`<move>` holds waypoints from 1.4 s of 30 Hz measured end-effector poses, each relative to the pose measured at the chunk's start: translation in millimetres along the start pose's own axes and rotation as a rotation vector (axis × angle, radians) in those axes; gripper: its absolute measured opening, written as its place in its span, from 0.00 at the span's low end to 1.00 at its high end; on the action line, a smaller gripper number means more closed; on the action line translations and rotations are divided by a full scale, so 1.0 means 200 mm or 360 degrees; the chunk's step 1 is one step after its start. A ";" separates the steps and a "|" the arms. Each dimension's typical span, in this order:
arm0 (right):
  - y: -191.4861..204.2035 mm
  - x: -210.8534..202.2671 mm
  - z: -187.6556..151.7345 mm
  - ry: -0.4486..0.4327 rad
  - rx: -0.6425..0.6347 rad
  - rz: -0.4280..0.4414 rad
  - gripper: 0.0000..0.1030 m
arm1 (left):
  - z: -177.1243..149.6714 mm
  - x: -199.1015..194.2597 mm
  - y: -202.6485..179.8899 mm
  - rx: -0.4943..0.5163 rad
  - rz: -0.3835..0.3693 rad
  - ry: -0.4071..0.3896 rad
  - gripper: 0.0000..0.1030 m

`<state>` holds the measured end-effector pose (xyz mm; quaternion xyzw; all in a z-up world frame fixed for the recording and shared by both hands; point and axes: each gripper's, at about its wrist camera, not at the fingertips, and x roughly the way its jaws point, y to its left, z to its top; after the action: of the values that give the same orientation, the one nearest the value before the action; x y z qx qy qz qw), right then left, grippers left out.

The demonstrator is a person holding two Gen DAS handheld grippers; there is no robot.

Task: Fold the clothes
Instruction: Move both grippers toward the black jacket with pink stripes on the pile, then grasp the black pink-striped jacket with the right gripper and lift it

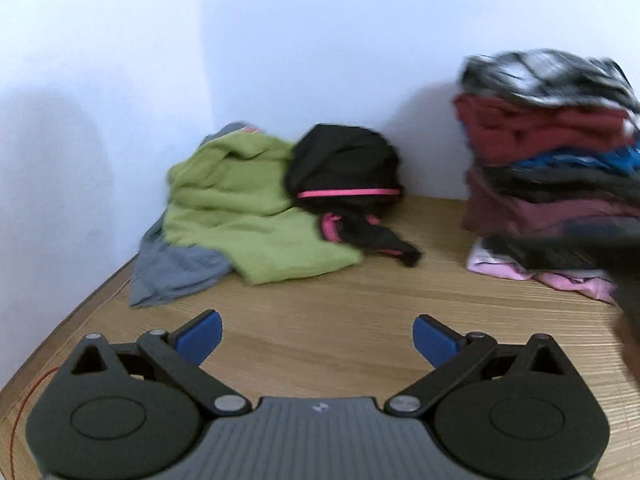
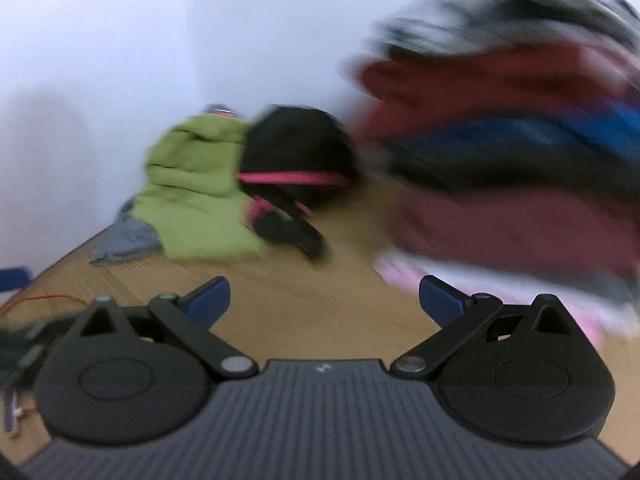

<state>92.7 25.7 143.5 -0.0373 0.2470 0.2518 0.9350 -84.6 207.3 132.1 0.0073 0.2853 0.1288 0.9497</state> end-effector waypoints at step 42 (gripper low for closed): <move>-0.31 -1.13 0.17 -0.0407 0.0746 0.0374 0.05 | -0.07 -0.08 0.34 -0.0062 -0.0443 0.0002 1.00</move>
<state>-31.4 -124.6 277.4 0.2405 0.1813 0.2972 0.9061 -121.4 269.2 135.5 -0.0507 0.2817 0.0013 0.9582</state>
